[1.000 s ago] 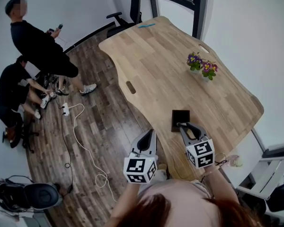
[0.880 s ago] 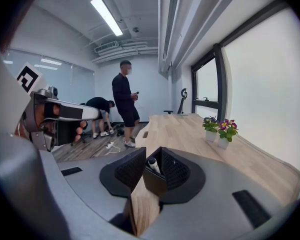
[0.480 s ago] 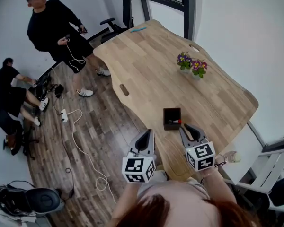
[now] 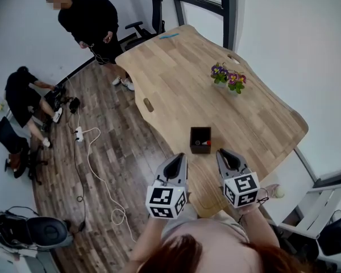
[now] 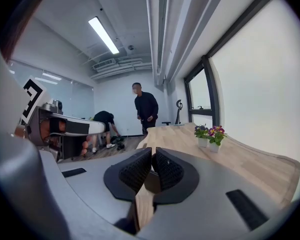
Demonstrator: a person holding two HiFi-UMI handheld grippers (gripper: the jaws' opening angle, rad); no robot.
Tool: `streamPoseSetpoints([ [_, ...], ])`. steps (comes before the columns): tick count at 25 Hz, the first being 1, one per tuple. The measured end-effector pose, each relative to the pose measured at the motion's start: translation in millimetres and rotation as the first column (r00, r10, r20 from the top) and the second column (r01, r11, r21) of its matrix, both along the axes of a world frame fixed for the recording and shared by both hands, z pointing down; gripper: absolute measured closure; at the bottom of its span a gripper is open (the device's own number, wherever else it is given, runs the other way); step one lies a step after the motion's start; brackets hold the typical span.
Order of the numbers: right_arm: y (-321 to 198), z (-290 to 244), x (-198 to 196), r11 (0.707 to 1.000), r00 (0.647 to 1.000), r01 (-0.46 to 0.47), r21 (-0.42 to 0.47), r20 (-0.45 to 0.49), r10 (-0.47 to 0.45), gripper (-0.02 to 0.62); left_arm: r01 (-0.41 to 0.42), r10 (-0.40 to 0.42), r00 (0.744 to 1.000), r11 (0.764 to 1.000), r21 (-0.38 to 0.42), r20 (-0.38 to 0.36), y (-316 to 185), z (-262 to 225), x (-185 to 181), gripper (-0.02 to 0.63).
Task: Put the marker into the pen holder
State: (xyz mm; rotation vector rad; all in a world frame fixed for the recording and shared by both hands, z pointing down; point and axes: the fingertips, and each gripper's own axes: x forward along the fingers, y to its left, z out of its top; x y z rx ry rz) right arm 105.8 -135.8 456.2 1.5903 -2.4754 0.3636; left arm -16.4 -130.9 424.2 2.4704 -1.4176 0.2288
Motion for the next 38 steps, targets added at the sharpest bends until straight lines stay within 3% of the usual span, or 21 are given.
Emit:
streamPoseSetpoints([
  [12,25,-29,21,0.99,0.999,0.033,0.134,0.017,-0.035,0.594,0.035,-0.036,0.999,0.998,0.057,0.018,24,-15,24,0.606],
  [16,31,-37,26,0.985,1.0,0.02,0.17,-0.018,-0.018,0.594,0.024,-0.027,0.999,0.996,0.085,0.04,33,-23,30,0.604],
  [19,37,-42,30,0.985,1.0,0.005,0.175,0.007,-0.006,0.595,0.007,-0.012,0.999,0.994,0.109,0.044,42,-31,32,0.604],
  [38,94,-69,21,0.963,0.997,-0.077,0.257,0.015,0.075,0.595,-0.001,-0.007,0.999,0.983,0.184,0.042,103,-55,1,0.606],
])
